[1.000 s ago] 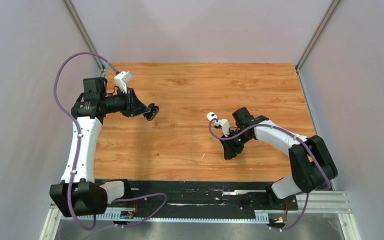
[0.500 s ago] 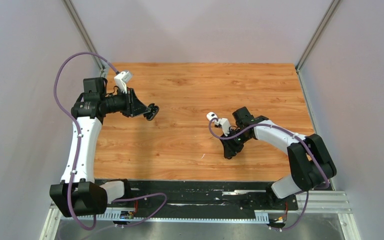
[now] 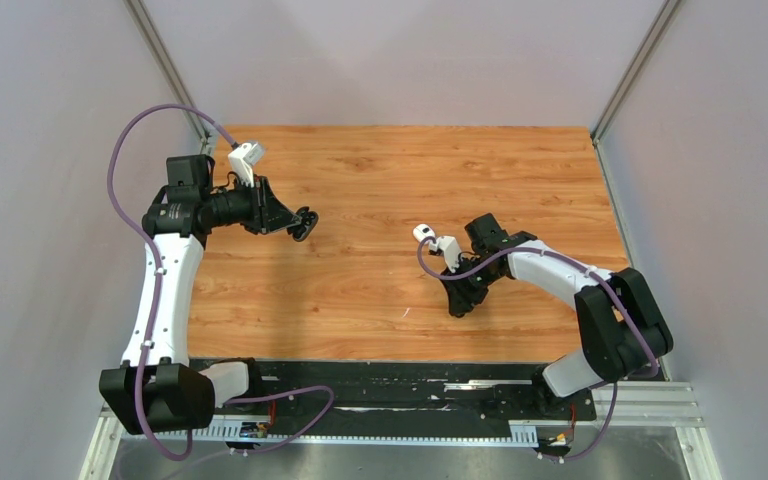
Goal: Insert the wireless bluetooth earbuds into the charging case
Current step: Adjust the earbud at the center of the board.
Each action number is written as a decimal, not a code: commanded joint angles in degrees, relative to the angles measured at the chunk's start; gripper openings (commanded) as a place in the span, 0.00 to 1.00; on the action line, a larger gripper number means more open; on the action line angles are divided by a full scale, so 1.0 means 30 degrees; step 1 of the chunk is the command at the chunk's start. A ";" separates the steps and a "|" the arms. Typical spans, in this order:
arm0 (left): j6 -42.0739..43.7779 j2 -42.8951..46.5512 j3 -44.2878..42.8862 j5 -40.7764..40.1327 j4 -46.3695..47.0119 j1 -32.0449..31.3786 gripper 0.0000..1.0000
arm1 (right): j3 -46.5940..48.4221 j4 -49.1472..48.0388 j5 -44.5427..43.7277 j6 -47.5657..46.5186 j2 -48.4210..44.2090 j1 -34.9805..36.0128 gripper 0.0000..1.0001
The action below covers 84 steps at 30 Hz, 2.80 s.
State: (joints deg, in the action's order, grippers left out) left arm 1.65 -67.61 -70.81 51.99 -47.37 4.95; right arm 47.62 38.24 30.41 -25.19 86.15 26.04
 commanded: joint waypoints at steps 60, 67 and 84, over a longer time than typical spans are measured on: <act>0.0214 0.0013 -0.0488 0.0162 0.0256 -0.0090 0.00 | 0.0173 -0.0866 -0.1409 -0.4875 0.0606 -0.0155 0.20; 0.0182 0.0016 -0.0393 0.0161 0.0362 -0.0097 0.00 | 0.0542 -0.1151 -0.1732 -0.4758 0.0664 -0.0293 0.05; 0.0617 -0.0410 -0.0217 0.0659 0.0165 -0.0342 0.00 | 0.3791 0.4275 0.6886 -0.6323 0.1170 -0.2864 0.02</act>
State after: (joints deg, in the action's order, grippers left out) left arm 1.96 -68.23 -70.81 52.21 -47.42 4.75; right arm 57.28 46.78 40.12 -41.17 88.23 18.02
